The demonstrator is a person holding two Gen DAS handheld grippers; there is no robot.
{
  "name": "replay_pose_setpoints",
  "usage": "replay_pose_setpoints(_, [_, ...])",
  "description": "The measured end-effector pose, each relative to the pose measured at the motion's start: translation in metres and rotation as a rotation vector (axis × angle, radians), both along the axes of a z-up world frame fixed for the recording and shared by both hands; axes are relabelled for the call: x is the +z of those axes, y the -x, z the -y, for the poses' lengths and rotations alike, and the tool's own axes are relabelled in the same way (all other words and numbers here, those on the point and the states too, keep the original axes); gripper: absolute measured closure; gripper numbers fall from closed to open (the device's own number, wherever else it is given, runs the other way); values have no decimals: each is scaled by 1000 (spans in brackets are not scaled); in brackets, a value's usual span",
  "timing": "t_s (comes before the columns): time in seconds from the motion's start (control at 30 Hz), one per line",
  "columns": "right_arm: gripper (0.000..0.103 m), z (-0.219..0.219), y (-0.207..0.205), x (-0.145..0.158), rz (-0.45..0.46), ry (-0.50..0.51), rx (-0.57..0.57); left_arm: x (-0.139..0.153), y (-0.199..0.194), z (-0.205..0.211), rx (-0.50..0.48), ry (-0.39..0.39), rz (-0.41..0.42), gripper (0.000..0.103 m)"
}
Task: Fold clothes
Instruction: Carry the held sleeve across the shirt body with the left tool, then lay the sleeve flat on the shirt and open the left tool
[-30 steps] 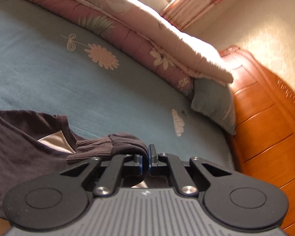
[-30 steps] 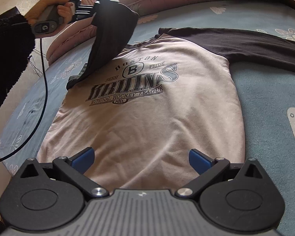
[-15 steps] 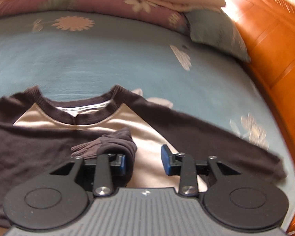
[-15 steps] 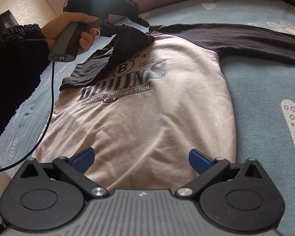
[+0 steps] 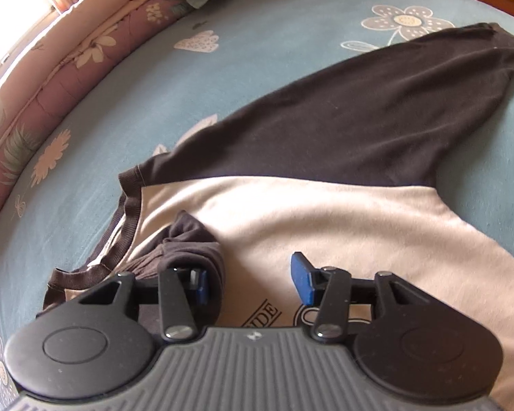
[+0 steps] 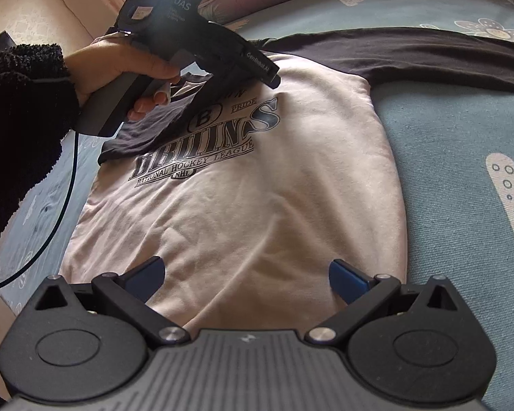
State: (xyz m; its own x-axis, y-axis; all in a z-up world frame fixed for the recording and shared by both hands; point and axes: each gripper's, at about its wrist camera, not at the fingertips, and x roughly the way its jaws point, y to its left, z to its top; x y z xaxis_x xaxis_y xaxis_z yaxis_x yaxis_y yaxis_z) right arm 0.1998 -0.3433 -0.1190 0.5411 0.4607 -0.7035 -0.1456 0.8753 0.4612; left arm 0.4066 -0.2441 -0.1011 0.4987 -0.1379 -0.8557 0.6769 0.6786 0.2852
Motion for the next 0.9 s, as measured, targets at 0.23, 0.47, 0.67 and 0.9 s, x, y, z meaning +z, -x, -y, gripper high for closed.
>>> replay_pose_setpoints(0.23, [0,5,2,1,-9,-22,-25,17,-17,-48,171,310,-273,39])
replay_pose_setpoints(0.47, [0,2,4,4,-14,-15,-34,42,1,-115,270,498,-294,39])
replay_pose_setpoints(0.67, [0,-1,2,14,-9,-1,-45,36,26,-209,429,577,-227,38])
replay_pose_setpoints(0.9, [0,-12,-27,32,11,78,-34,-9,68,-303,544,657,-137,38])
